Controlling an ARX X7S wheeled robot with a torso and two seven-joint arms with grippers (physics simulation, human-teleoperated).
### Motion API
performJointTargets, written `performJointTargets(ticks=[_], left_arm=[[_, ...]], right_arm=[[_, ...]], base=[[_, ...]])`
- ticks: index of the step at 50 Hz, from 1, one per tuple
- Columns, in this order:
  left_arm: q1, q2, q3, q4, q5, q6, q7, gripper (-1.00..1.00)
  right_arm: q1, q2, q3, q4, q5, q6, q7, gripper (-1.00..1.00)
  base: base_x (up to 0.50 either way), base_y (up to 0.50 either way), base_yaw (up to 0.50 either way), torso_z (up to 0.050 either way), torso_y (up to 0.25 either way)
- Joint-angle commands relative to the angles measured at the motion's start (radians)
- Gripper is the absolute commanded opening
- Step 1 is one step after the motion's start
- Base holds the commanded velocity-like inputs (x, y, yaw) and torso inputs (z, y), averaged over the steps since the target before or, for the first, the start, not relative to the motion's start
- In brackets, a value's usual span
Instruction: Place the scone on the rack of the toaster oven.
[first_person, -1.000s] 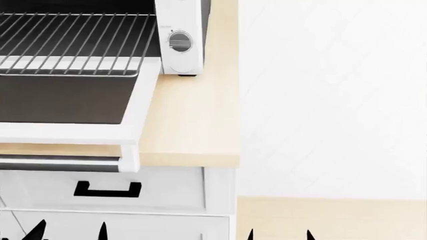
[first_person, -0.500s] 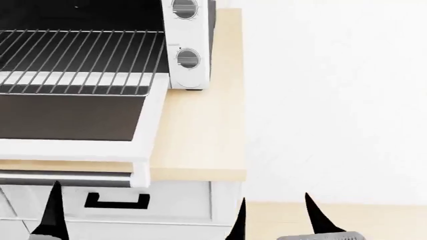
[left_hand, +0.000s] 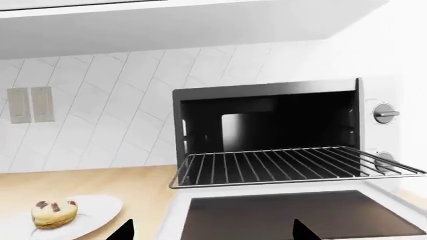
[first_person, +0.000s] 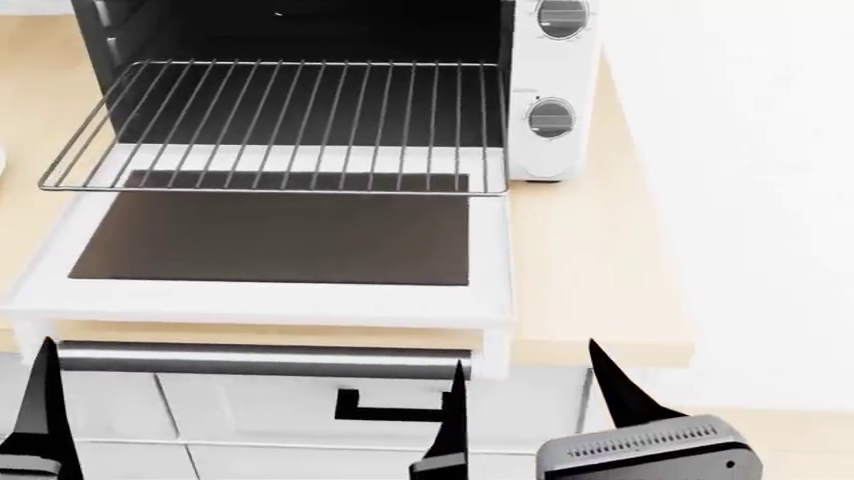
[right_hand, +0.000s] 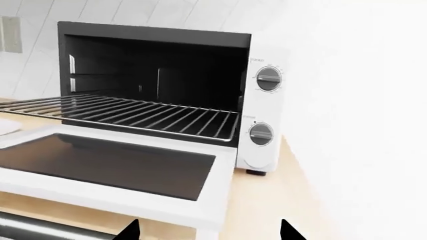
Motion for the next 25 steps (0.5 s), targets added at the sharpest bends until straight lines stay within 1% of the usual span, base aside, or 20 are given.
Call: performJointTargets(ticks=[1, 25], left_arm=[[0.005, -0.01, 0.001, 0.004, -0.003, -0.007, -0.011, 1.0], [0.009, -0.022, -0.006, 0.009, -0.029, -0.004, -0.024, 1.0]], right_arm=[[0.013, 0.006, -0.003, -0.014, 0.02, 0.019, -0.002, 1.0], [0.023, 0.016, -0.022, -0.026, 0.034, 0.028, 0.01, 1.0]], base=[[0.0, 0.5, 0.0, 0.05, 0.105], [0.0, 0.5, 0.0, 0.05, 0.106]])
